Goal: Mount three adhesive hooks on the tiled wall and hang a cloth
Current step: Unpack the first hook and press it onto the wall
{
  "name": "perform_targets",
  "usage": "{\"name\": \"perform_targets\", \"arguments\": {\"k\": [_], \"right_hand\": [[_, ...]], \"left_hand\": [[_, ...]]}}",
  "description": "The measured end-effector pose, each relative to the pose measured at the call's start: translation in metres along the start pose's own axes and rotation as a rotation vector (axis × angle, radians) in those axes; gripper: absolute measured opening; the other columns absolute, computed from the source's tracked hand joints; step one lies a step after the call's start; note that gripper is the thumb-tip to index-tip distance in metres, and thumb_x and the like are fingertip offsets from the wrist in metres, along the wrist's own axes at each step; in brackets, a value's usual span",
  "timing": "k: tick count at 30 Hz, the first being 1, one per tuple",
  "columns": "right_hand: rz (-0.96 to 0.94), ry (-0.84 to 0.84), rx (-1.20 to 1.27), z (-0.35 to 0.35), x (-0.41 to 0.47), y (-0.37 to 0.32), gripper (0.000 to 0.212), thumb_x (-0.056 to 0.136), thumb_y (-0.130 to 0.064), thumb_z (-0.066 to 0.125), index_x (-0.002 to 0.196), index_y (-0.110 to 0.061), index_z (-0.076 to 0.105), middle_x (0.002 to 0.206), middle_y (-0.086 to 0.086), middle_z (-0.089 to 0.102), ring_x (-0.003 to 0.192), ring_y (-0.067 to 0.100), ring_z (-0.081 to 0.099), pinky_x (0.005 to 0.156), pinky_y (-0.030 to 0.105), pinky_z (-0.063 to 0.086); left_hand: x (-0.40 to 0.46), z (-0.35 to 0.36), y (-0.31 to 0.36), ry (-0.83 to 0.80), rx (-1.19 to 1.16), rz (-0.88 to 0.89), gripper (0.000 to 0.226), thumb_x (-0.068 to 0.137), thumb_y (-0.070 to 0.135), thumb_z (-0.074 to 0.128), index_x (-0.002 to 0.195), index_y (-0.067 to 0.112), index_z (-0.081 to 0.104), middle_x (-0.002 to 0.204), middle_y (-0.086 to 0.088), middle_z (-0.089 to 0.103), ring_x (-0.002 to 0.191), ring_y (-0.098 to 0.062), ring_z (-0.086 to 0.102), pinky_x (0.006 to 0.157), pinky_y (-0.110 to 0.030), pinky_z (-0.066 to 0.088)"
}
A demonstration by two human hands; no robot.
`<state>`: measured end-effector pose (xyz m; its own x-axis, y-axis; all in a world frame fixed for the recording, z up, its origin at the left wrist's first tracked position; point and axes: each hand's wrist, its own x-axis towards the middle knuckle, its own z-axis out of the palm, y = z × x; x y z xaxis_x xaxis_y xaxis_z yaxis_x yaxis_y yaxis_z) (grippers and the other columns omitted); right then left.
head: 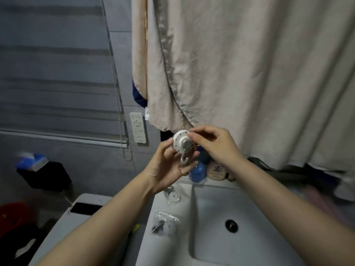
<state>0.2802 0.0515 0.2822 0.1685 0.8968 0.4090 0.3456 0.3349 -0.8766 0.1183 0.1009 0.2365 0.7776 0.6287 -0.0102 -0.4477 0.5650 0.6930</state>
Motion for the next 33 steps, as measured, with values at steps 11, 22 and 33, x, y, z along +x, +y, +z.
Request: {"name": "perform_targets", "arguments": {"k": [11,22,33], "right_hand": [[-0.206,0.223,-0.610,-0.087,-0.137,-0.063,0.072,0.080,0.002,0.065,0.147,-0.013,0.042,0.140,-0.001,0.052,0.129,0.007,0.051,0.109,0.022,0.039],[-0.046,0.754,-0.944,-0.193,-0.296,-0.153,0.076,0.070,-0.006,0.079,0.140,-0.021,0.053,0.128,-0.006,0.062,0.113,0.001,0.058,0.097,0.009,0.040],[-0.022,0.978,-1.277,-0.266,-0.462,-0.277,0.056,0.067,-0.033,0.067,0.120,-0.014,0.067,0.117,-0.005,0.066,0.105,0.003,0.061,0.092,0.017,0.046]], "left_hand": [[0.015,0.111,-0.063,-0.396,-0.093,-0.278,0.056,0.076,0.039,0.069,0.118,0.003,0.066,0.108,-0.012,0.069,0.099,-0.021,0.063,0.096,-0.035,0.048],[-0.017,0.294,-0.185,-0.712,-0.102,-0.625,0.049,0.083,0.040,0.053,0.115,0.006,0.070,0.112,-0.007,0.067,0.102,-0.019,0.061,0.103,-0.032,0.038],[-0.107,0.465,-0.282,-1.019,-0.054,-0.780,0.041,0.088,0.039,0.052,0.112,0.011,0.071,0.123,-0.012,0.068,0.096,-0.024,0.068,0.096,-0.039,0.049]]}}
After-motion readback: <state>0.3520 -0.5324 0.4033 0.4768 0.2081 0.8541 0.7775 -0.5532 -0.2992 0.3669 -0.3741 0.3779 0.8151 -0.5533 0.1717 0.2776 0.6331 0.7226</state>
